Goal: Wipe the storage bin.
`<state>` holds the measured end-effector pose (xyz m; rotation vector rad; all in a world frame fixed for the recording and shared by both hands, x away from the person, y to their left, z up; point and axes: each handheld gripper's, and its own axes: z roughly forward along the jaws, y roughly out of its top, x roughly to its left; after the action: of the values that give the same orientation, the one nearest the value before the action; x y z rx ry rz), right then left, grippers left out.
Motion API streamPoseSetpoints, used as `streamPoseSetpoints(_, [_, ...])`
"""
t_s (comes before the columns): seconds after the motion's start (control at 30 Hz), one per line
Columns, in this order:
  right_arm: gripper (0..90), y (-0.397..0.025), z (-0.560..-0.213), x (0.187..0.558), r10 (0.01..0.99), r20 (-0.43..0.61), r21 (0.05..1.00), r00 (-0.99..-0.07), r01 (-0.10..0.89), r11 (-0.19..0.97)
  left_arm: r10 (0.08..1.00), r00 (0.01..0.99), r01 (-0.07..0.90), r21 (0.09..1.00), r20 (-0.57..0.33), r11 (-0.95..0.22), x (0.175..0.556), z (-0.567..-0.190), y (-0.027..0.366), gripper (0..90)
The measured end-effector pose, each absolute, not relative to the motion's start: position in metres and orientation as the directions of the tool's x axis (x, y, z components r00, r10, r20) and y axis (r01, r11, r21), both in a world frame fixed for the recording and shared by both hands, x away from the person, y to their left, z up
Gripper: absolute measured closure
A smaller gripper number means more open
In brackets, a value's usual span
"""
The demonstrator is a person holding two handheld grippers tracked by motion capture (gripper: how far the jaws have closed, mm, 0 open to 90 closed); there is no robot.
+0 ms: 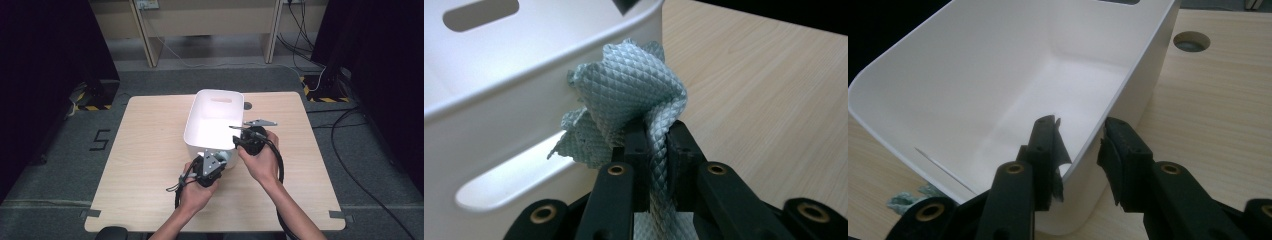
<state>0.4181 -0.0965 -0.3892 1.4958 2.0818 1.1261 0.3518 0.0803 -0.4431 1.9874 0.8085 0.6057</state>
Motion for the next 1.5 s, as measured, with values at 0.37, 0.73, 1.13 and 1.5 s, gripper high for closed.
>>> streamPoseSetpoints(0.37, [67.3, -0.097, -0.389, 0.419, 0.906, 0.170, 0.759, -0.388, 0.638, 0.131, 0.730, 0.676, 0.286, 0.877, 0.102, -0.387, 0.351, -0.430, 0.078, 82.1])
streamPoseSetpoints(0.73, [67.2, -0.097, -0.389, 0.419, 0.905, 0.174, 0.758, -0.389, 0.640, 0.129, 0.731, 0.676, 0.302, 0.872, 0.089, -0.386, 0.354, -0.438, 0.071, 82.0])
streamPoseSetpoints(1.13, [67.2, -0.097, -0.389, 0.419, 0.904, 0.173, 0.756, -0.390, 0.641, 0.131, 0.724, 0.684, 0.311, 0.863, 0.088, -0.399, 0.358, -0.444, 0.062, 82.0])
streamPoseSetpoints(1.5, [67.3, -0.097, -0.389, 0.419, 0.904, 0.177, 0.757, -0.389, 0.641, 0.128, 0.718, 0.688, 0.308, 0.854, 0.104, -0.419, 0.361, -0.452, 0.056, 82.0])
